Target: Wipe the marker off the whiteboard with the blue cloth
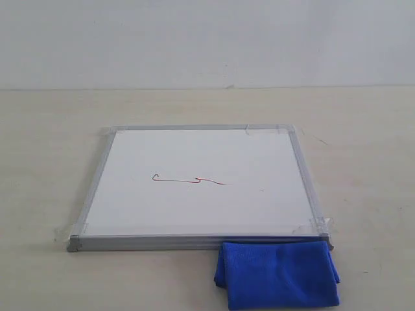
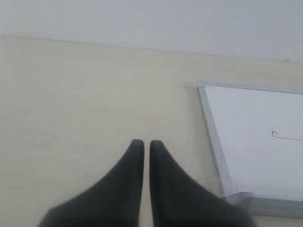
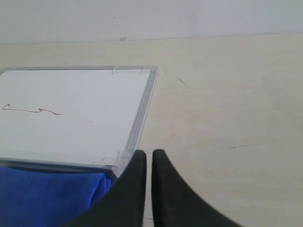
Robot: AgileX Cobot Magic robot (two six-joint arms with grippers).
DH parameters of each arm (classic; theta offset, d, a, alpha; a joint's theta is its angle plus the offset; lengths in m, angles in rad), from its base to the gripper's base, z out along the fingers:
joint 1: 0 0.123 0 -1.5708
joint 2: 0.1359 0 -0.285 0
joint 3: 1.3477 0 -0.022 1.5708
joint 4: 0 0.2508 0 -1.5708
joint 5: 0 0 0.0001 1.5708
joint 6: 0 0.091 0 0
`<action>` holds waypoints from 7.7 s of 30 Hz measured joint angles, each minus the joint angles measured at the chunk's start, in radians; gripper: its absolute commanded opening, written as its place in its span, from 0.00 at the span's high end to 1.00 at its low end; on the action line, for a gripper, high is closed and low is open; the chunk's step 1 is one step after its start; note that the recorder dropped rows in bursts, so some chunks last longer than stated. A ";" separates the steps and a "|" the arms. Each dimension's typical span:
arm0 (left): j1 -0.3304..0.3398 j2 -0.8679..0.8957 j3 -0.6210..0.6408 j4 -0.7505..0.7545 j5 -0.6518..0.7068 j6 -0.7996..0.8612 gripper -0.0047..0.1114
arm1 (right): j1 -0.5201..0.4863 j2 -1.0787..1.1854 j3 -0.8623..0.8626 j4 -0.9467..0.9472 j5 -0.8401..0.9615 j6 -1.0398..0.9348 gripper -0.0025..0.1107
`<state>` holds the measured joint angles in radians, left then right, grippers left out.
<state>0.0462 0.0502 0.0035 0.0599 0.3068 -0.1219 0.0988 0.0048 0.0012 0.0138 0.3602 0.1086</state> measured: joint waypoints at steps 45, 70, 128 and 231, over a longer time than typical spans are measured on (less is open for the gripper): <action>0.000 0.000 0.000 0.000 0.000 0.000 0.92 | 0.000 0.000 0.000 0.000 0.000 0.000 0.97; 0.000 0.000 0.000 0.000 0.000 0.000 0.92 | 0.000 -0.002 -0.368 0.240 0.112 0.116 0.97; 0.000 0.000 0.000 0.000 0.000 0.000 0.92 | 0.179 1.453 -0.846 0.549 0.475 -1.494 0.31; 0.000 0.000 0.000 0.000 0.000 0.000 0.92 | 0.330 1.714 -0.749 0.398 0.254 -1.444 0.98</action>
<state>0.0462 0.0502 0.0035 0.0599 0.3068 -0.1219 0.4289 1.7190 -0.7479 0.4118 0.6147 -1.3358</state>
